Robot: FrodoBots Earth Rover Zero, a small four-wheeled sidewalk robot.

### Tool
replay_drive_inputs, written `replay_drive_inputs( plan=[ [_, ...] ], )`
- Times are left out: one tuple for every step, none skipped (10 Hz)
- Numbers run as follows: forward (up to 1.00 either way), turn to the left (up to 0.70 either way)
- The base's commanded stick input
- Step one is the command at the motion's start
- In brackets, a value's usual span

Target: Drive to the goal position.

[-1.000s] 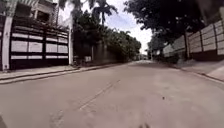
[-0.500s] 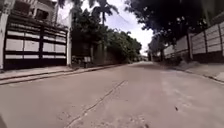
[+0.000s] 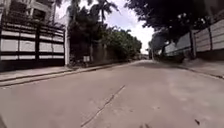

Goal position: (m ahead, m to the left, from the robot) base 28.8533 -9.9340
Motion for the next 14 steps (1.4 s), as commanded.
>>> replay_drive_inputs(
  plan=[
    [0.7, -0.02],
    [0.7, -0.02],
    [0.7, -0.01],
    [0.7, 0.0],
    [0.7, 0.0],
    [0.7, 0.0],
    [0.7, 0.0],
    [0.7, 0.0],
    [0.7, 0.0],
    [0.7, 0.0],
    [0.7, 0.0],
    [0.7, 0.0],
    [0.7, 0.0],
    [0.7, 0.03]
  ],
)
